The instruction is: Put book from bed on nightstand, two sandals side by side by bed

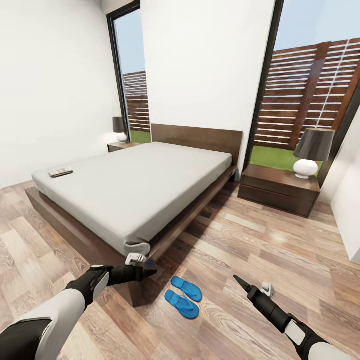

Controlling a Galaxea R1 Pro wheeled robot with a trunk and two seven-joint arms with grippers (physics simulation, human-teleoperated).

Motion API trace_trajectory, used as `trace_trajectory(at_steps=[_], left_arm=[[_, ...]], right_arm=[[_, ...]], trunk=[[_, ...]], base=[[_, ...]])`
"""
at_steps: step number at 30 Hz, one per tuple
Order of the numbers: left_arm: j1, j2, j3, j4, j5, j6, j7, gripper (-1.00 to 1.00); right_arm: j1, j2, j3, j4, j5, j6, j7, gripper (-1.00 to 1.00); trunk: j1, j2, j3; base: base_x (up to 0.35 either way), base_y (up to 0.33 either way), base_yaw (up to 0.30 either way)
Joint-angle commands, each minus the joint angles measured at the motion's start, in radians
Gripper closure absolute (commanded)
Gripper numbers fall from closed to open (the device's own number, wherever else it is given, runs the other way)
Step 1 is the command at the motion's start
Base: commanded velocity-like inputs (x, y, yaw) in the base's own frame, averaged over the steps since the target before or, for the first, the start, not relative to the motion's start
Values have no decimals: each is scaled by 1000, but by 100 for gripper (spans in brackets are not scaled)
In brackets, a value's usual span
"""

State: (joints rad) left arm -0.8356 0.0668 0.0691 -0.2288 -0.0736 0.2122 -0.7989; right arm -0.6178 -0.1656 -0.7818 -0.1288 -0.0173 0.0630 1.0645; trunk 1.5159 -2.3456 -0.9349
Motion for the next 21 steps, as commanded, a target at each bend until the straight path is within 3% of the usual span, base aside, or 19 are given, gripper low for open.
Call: trace_trajectory(at_steps=[1, 21], left_arm=[[0, -1, 8, -1, -8, 7, -5, -100], [0, 0, 8, -1, -8, 7, -5, -100]], right_arm=[[0, 0, -2, 0, -2, 7, 4, -100], [0, 0, -2, 0, -1, 6, 3, -100]], trunk=[[0, 0, -1], [0, 0, -1]], base=[[-19, -16, 187], [-4, -3, 242]])
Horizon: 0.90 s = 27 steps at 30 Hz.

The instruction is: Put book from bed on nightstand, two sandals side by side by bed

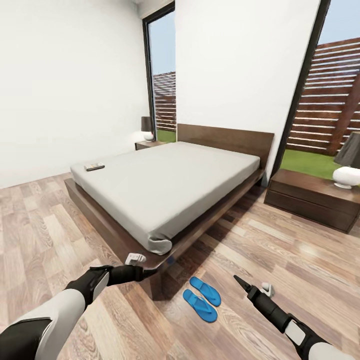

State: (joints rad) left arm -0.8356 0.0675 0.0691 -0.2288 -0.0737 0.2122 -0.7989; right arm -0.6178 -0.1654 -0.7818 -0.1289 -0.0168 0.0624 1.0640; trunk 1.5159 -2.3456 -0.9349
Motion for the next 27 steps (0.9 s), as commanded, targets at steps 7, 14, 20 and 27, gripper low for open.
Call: trace_trajectory(at_steps=[7, 14, 20, 27], left_arm=[[0, 0, 8, -1, -8, 7, -5, -100], [0, 0, 9, -1, -8, 7, -5, -100], [0, 0, 9, -1, -8, 7, -5, -100], [0, 0, 9, -1, -8, 7, -5, -100]], right_arm=[[0, 0, -2, 0, -2, 7, 4, -100], [0, 0, -2, 0, -2, 5, 5, -100], [0, 1, -2, 0, -2, 4, 0, -100], [0, 1, -2, 0, -2, 7, -5, -100]], trunk=[[0, 0, -1], [0, 0, -1], [0, 0, -2], [0, 0, -2]], base=[[0, 0, 256], [0, 0, 161], [0, 0, 23], [0, 0, 15]])
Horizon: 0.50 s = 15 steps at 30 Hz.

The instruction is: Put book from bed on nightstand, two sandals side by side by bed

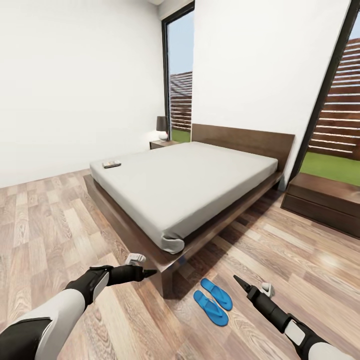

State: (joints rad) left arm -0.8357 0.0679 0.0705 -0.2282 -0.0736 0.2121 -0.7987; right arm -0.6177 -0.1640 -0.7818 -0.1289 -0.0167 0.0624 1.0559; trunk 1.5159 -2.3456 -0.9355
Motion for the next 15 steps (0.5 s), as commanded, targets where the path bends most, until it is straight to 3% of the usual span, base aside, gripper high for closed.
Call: trace_trajectory(at_steps=[1, 15], left_arm=[[0, 0, 8, -1, -8, 7, -5, -100], [0, 4, 9, 6, 5, 8, -5, -100]], right_arm=[[0, 0, -2, 0, -2, 7, 3, -100], [0, 0, -2, 0, -2, 7, -2, -100]], trunk=[[0, 0, -1], [0, 0, -7]], base=[[0, 0, 76], [0, 0, 193]])
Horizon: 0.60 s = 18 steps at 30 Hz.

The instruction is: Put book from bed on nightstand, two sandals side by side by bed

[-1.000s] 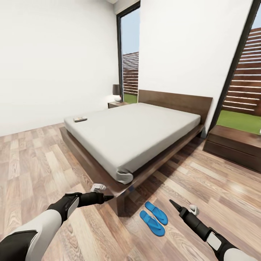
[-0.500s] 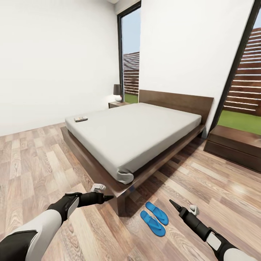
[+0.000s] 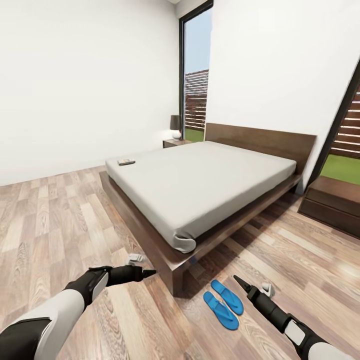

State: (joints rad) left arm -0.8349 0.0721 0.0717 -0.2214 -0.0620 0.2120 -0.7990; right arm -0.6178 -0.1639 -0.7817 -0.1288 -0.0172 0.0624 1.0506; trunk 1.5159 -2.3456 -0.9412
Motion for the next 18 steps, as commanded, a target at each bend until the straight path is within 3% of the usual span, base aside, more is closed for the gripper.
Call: trace_trajectory(at_steps=[1, 9, 18], left_arm=[[0, 0, 8, 0, -5, 8, -5, -100], [0, 4, 9, 6, -1, 8, -4, -100], [0, 29, 14, 21, 0, 8, -3, -100]], right_arm=[[0, 0, -2, 0, -2, 7, 4, -100], [0, 0, -2, 0, -2, 6, 3, -100], [0, 0, -2, 0, -2, 5, 3, -100]], trunk=[[0, 0, -2], [0, 0, -6], [0, 0, -11]], base=[[0, 0, 235], [0, 0, 238], [0, 0, 241]])
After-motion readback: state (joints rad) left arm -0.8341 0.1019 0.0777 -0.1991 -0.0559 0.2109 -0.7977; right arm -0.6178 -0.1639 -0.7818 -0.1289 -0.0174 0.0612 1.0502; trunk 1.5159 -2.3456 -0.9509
